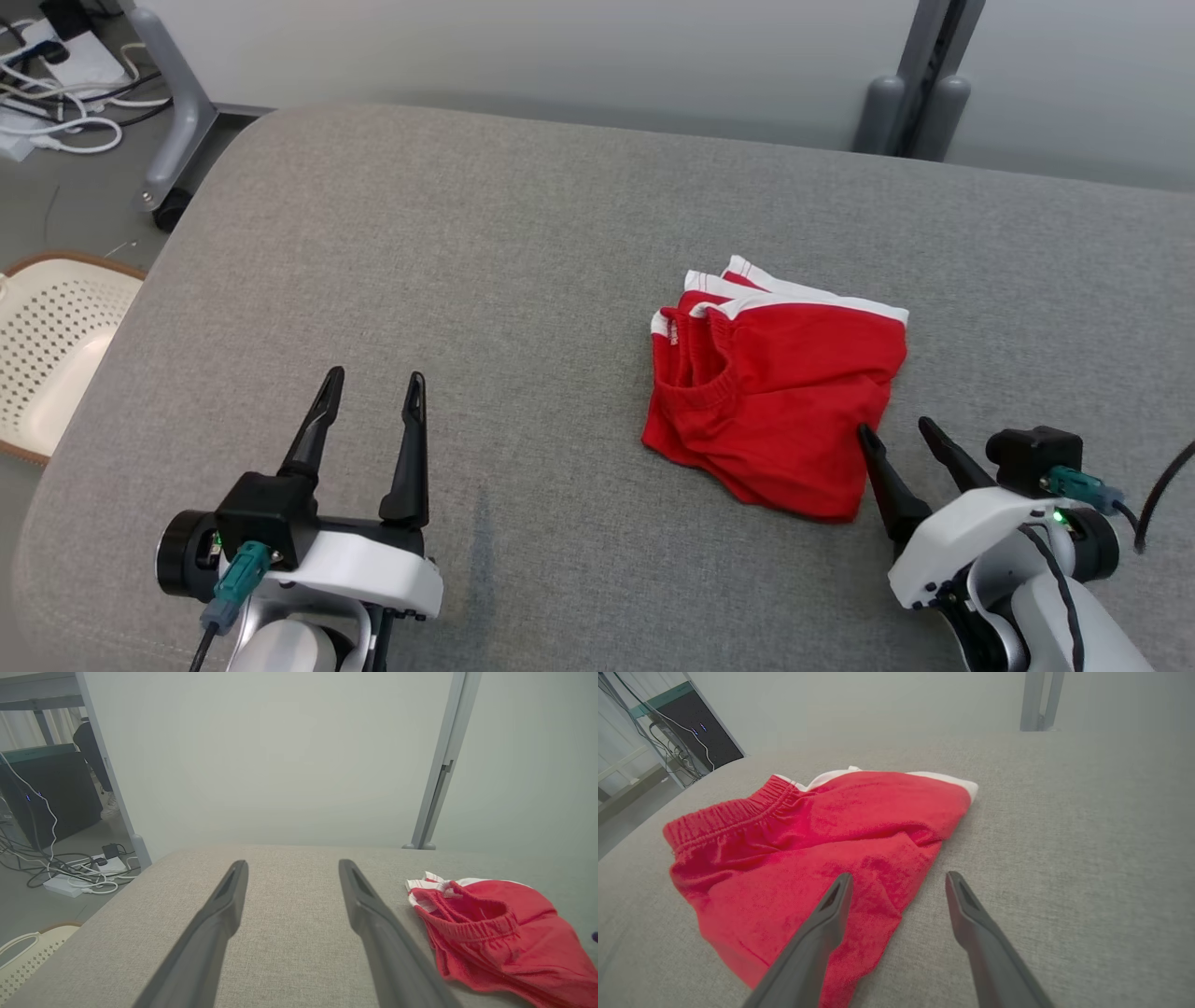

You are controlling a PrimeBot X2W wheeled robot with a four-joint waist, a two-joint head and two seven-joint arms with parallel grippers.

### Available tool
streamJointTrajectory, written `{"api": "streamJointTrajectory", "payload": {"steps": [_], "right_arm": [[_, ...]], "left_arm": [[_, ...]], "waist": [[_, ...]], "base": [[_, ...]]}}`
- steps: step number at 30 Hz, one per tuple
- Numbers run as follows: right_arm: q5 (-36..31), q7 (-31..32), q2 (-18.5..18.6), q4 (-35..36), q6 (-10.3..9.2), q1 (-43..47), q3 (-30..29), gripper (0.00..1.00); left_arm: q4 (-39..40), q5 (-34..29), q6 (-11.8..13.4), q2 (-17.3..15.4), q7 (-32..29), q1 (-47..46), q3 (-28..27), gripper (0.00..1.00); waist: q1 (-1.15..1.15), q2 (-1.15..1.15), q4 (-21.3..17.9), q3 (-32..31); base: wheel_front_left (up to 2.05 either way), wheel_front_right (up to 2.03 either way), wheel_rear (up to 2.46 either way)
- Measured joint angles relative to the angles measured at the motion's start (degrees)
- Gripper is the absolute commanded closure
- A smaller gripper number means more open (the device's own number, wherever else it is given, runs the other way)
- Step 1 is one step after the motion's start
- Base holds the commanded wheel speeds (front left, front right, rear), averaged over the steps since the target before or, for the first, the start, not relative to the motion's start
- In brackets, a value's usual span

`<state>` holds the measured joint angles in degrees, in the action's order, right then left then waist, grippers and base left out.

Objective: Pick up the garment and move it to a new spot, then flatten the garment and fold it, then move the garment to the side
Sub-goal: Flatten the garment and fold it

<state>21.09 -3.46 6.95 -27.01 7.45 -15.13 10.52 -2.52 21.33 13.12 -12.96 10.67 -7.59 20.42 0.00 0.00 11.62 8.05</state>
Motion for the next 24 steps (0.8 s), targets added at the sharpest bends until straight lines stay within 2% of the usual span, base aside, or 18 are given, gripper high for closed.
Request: {"api": "streamJointTrajectory", "payload": {"steps": [7,14,15,16,24], "right_arm": [[4.6,3.1,-0.4,-9.2,0.01,-5.4,3.6,0.0],[10.3,8.4,1.0,-12.2,0.02,-8.8,7.7,0.0],[11.0,9.1,1.2,-12.2,0.02,-9.1,8.3,0.33],[11.7,9.3,1.5,-12.2,0.02,-9.3,8.8,1.0],[15.4,8.9,3.9,-10.6,0.05,-9.4,12.6,1.0]], "left_arm": [[-1.9,-0.1,-0.1,1.1,1.5,-1.4,0.3,0.0],[-3.4,0.0,-0.5,1.7,2.6,-2.3,0.3,0.0],[-3.5,0.0,-0.5,1.8,2.7,-2.4,0.3,0.0],[-3.7,0.0,-0.5,1.8,2.8,-2.4,0.3,0.0],[-4.7,0.0,-0.5,1.8,3.5,-3.2,0.1,0.0]], "waist": [[0.0,0.0,2.4,2.8],[0.0,0.0,2.7,3.8],[0.0,0.0,2.6,3.9],[0.0,0.0,2.5,3.9],[0.0,0.0,1.1,3.5]], "base": [[0.0,0.0,0.0],[0.0,0.0,0.0],[0.0,0.0,0.0],[0.0,0.0,0.0],[0.0,0.0,0.0]]}}
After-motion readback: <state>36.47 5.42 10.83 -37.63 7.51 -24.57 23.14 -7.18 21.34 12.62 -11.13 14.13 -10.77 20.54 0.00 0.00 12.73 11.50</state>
